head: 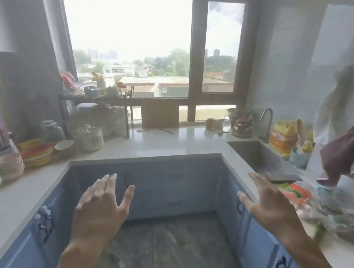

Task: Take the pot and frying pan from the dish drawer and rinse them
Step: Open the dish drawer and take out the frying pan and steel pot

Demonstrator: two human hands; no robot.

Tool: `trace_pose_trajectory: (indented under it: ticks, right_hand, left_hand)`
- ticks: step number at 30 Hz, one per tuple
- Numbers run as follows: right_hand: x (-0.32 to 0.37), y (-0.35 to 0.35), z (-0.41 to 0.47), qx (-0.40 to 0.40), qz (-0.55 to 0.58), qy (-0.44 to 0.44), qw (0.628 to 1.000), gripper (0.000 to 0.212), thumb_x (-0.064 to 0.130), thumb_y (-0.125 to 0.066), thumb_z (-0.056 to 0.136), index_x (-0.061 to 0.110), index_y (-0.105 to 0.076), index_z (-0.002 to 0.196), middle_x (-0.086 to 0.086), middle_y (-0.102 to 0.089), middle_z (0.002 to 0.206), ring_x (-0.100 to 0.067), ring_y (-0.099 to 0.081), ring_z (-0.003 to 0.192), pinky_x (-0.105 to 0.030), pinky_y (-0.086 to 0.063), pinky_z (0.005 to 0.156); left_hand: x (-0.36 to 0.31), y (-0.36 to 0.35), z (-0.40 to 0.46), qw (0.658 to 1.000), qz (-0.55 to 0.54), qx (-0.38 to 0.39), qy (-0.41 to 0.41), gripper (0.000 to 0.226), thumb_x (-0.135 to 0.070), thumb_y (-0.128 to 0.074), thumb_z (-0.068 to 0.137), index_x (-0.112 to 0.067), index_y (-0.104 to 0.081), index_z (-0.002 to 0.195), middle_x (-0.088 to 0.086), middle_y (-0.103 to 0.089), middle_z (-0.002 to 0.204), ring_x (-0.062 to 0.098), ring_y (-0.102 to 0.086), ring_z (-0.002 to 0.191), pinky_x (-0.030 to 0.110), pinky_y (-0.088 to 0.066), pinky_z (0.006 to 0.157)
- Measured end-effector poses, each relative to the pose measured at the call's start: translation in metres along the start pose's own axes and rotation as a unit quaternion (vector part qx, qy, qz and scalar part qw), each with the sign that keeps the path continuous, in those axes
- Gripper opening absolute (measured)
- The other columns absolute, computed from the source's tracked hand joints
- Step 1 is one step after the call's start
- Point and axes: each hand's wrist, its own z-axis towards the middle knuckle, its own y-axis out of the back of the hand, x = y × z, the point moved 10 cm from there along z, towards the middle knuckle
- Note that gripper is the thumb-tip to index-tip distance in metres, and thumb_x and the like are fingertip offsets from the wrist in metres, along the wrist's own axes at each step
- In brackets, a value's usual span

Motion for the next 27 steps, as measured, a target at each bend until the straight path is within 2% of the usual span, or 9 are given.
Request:
trace_pose_trajectory:
  ticks: [2,6,12,16,19,22,23,25,27]
  right_hand:
    - [-0.002,-0.025,0.059,0.003,-0.011,-0.014,1.0,0.064,0.041,-0.059,0.087,0.021,-0.036,0.144,0.0,-0.045,0.146,-0.02,-0.043,0.133,-0.035,-0.039,0.104]
    - [-0.019,-0.086,0.179,-0.003,-0.013,-0.045,0.999,0.061,0.043,-0.057,0.088,0.022,-0.037,0.142,0.001,-0.048,0.143,-0.022,-0.046,0.129,-0.036,-0.041,0.098]
    - [-0.069,-0.227,0.38,0.021,0.0,-0.065,0.998,0.061,0.045,-0.054,0.089,0.025,-0.036,0.143,0.003,-0.045,0.145,-0.022,-0.046,0.13,-0.036,-0.041,0.098]
    - [-0.119,-0.355,0.515,0.077,0.06,-0.084,0.992,0.053,0.042,-0.055,0.089,0.029,-0.042,0.139,0.008,-0.049,0.141,-0.017,-0.049,0.127,-0.035,-0.04,0.099]
    - [-0.151,-0.468,0.58,0.171,0.15,-0.126,0.966,0.037,0.035,-0.06,0.088,0.029,-0.056,0.125,0.011,-0.062,0.121,-0.007,-0.059,0.109,-0.032,-0.047,0.095]
    - [-0.165,-0.588,0.6,0.316,0.199,-0.155,0.915,0.016,0.028,-0.061,0.089,0.031,-0.066,0.104,0.009,-0.071,0.105,0.005,-0.065,0.087,-0.008,-0.046,0.076]
    - [-0.172,-0.632,0.604,0.356,0.204,-0.159,0.898,0.014,0.027,-0.06,0.089,0.034,-0.065,0.101,0.007,-0.072,0.104,0.004,-0.066,0.086,-0.007,-0.046,0.073]
    - [-0.189,-0.713,0.609,0.408,0.205,-0.16,0.875,0.017,0.028,-0.06,0.09,0.037,-0.061,0.104,0.006,-0.07,0.108,0.001,-0.066,0.088,-0.011,-0.046,0.073]
    - [-0.202,-0.777,0.62,0.422,0.205,-0.155,0.87,0.032,0.031,-0.062,0.088,0.038,-0.054,0.119,0.009,-0.065,0.111,0.002,-0.062,0.091,-0.006,-0.043,0.07]
  left_hand:
    - [-0.003,-0.036,0.057,0.999,0.012,0.038,0.002,0.069,-0.06,-0.034,0.089,-0.017,-0.04,0.141,0.002,-0.046,0.145,0.019,-0.042,0.135,0.036,-0.036,0.107]
    - [-0.015,-0.117,0.174,0.998,0.015,0.058,0.004,0.069,-0.061,-0.028,0.091,-0.019,-0.029,0.146,-0.001,-0.039,0.15,0.016,-0.038,0.136,0.035,-0.035,0.106]
    - [-0.04,-0.294,0.341,0.997,-0.007,0.08,0.015,0.065,-0.059,-0.027,0.093,-0.02,-0.029,0.146,-0.002,-0.043,0.146,0.018,-0.044,0.131,0.035,-0.036,0.104]
    - [-0.043,-0.445,0.448,0.99,-0.045,0.113,0.07,0.058,-0.056,-0.031,0.093,-0.025,-0.035,0.142,-0.006,-0.05,0.14,0.018,-0.051,0.124,0.037,-0.04,0.099]
    - [-0.039,-0.569,0.5,0.966,-0.123,0.202,0.107,0.049,-0.056,-0.036,0.092,-0.034,-0.041,0.136,-0.016,-0.057,0.127,0.01,-0.055,0.116,0.036,-0.042,0.094]
    - [-0.03,-0.69,0.519,0.925,-0.161,0.319,0.127,0.044,-0.06,-0.043,0.087,-0.042,-0.047,0.126,-0.021,-0.061,0.112,0.006,-0.058,0.109,0.038,-0.041,0.094]
    - [-0.023,-0.733,0.523,0.909,-0.161,0.362,0.13,0.044,-0.061,-0.045,0.085,-0.044,-0.046,0.126,-0.021,-0.063,0.109,0.008,-0.058,0.109,0.037,-0.039,0.093]
    - [-0.011,-0.818,0.523,0.879,-0.149,0.435,0.124,0.051,-0.063,-0.048,0.084,-0.045,-0.041,0.13,-0.017,-0.065,0.112,0.013,-0.058,0.112,0.035,-0.036,0.089]
    - [-0.006,-0.891,0.527,0.86,-0.15,0.478,0.098,0.062,-0.063,-0.052,0.082,-0.044,-0.033,0.138,-0.008,-0.063,0.122,0.018,-0.055,0.119,0.035,-0.038,0.092]
